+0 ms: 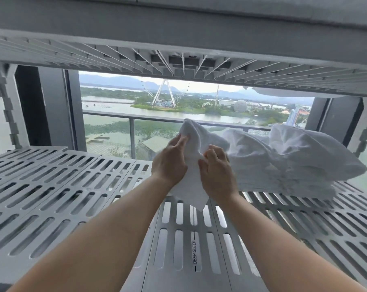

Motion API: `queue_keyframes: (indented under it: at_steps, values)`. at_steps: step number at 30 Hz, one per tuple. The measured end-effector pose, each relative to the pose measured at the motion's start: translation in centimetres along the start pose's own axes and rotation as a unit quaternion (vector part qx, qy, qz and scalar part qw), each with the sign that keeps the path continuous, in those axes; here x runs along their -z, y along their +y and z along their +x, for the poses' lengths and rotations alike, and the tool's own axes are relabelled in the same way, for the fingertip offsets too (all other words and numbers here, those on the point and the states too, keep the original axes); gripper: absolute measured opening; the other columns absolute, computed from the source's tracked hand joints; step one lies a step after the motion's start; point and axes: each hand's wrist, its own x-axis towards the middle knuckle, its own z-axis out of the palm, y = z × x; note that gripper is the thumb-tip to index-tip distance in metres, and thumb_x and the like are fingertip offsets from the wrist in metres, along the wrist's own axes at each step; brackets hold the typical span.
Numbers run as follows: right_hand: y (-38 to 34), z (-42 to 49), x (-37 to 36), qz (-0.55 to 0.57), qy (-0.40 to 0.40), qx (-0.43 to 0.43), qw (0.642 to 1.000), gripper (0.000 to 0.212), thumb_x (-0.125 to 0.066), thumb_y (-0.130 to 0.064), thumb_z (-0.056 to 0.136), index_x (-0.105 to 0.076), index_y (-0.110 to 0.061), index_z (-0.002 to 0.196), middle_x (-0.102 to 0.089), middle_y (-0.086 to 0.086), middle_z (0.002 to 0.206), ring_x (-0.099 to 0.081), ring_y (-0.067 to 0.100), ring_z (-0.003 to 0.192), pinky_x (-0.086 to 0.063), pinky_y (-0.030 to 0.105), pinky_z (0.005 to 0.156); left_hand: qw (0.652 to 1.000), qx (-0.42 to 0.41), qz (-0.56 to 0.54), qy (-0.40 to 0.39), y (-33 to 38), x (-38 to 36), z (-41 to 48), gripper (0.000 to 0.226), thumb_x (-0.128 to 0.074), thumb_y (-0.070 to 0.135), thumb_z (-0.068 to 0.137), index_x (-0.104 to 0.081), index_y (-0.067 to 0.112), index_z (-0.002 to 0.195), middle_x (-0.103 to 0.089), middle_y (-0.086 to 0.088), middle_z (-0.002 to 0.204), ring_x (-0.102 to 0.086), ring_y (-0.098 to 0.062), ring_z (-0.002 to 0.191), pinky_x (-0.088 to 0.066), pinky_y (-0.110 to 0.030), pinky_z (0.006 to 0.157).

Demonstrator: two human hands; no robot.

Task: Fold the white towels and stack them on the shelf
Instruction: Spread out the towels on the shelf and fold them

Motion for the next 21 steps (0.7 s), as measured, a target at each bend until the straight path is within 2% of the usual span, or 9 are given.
queue_keyframes:
  at_steps: [3, 7, 10, 16, 21]
  values:
    - [-0.3, -1.4, 1.5, 0.004, -0.015, 0.004, 1.0, 0.015, -0.053, -0.024, 0.097, -0.056, -0.01, 0.102, -0.047, 0.006, 0.144, -0.039, 0.028, 0.135, -0.042, 0.044, 0.103, 1.0, 0.008, 0.008, -0.019, 1.2, 0.5, -1.8, 0.075, -0.044, 0.012, 0.089, -0.023, 0.038, 0.156, -0.023, 0.012, 0.164, -0.047, -0.029, 0.135, -0.046, -0.046, 0.101]
    - [-0.5, -4.2, 3.6, 0.021, -0.041, 0.016, 0.999, 0.015, -0.052, -0.024, 0.098, -0.057, -0.01, 0.1, -0.052, 0.006, 0.14, -0.042, 0.028, 0.133, -0.041, 0.04, 0.103, 0.999, 0.031, 0.008, -0.023, 3.1, 0.3, -4.9, 0.071, -0.043, 0.012, 0.092, -0.024, 0.038, 0.156, -0.022, 0.014, 0.164, -0.043, -0.027, 0.138, -0.043, -0.044, 0.103]
    - [-0.5, -7.1, 5.2, 0.031, -0.065, 0.015, 0.997, 0.014, -0.05, -0.025, 0.099, -0.057, -0.012, 0.101, -0.057, 0.006, 0.134, -0.044, 0.028, 0.128, -0.039, 0.038, 0.1, 0.999, 0.013, 0.03, -0.026, 4.1, 0.8, -7.5, 0.068, -0.044, 0.014, 0.094, -0.027, 0.037, 0.155, -0.024, 0.012, 0.163, -0.043, -0.028, 0.138, -0.042, -0.044, 0.104]
    - [-3.1, -12.2, 6.4, 0.026, -0.045, -0.015, 0.999, 0.02, -0.044, -0.023, 0.102, -0.056, -0.011, 0.112, -0.066, 0.009, 0.111, -0.052, 0.031, 0.115, -0.038, 0.041, 0.091, 0.997, 0.026, 0.078, -0.01, 5.8, 3.0, -13.3, 0.066, -0.045, 0.012, 0.092, -0.033, 0.029, 0.155, -0.033, 0.008, 0.161, -0.046, -0.027, 0.136, -0.043, -0.043, 0.104]
    - [-5.8, -15.3, 6.6, 0.032, -0.111, 0.004, 0.993, 0.019, -0.048, -0.028, 0.1, -0.057, -0.012, 0.105, -0.067, 0.009, 0.103, -0.055, 0.03, 0.109, -0.038, 0.039, 0.089, 0.99, 0.084, 0.109, 0.007, 5.2, 5.1, -17.4, 0.053, -0.044, 0.012, 0.092, -0.05, 0.02, 0.144, -0.052, -0.003, 0.146, -0.055, -0.031, 0.125, -0.049, -0.044, 0.097]
